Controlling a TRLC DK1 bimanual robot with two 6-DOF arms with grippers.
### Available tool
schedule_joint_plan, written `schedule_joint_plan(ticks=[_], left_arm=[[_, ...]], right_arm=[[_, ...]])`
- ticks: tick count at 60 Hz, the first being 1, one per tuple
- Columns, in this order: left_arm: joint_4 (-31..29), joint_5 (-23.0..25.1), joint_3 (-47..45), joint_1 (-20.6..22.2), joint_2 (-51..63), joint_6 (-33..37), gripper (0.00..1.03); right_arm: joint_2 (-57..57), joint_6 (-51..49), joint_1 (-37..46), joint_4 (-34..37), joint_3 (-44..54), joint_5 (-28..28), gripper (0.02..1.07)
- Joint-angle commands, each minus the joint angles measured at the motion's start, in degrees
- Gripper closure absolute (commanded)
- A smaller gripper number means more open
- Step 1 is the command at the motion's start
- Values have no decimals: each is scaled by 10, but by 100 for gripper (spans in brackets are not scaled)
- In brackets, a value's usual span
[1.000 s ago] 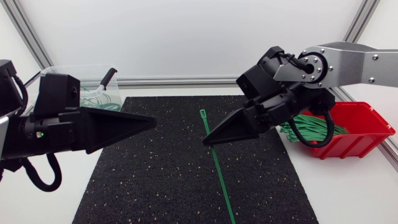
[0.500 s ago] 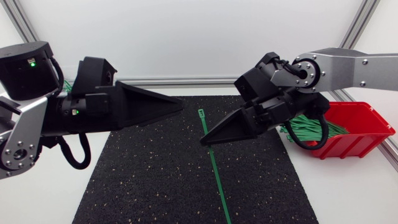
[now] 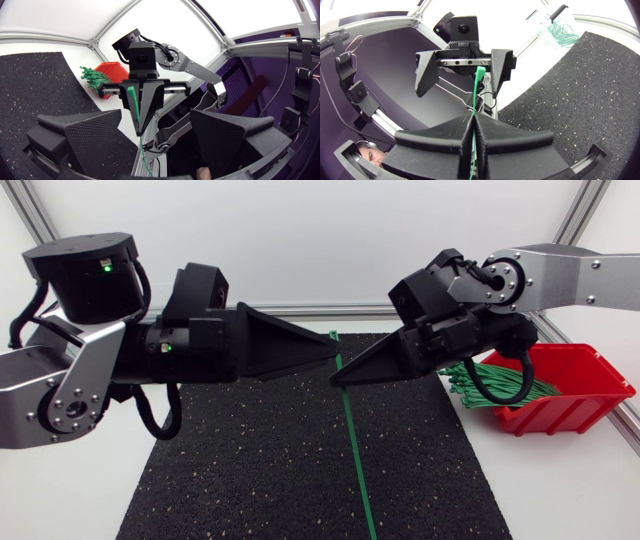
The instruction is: Take a green cable tie from the red box, thread the tail through the head to close it, then place it in the transparent bin on the left.
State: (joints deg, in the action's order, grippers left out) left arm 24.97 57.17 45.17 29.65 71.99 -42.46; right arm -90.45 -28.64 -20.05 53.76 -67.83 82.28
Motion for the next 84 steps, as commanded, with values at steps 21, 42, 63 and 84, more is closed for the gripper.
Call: schedule_joint_plan(ticks=[21,42,63,84], left_arm=[[21,-6,16,5,30,-21,39],[30,-11,14,6,47,-21,67],[34,-14,18,6,52,-29,70],[37,-21,19,8,57,-34,76]], right_arm=[[-12,10,9,-4,-9,7,101],[-15,9,1,-7,-3,7,101],[-15,9,-7,-9,2,6,101],[-17,9,-10,-11,2,6,101]])
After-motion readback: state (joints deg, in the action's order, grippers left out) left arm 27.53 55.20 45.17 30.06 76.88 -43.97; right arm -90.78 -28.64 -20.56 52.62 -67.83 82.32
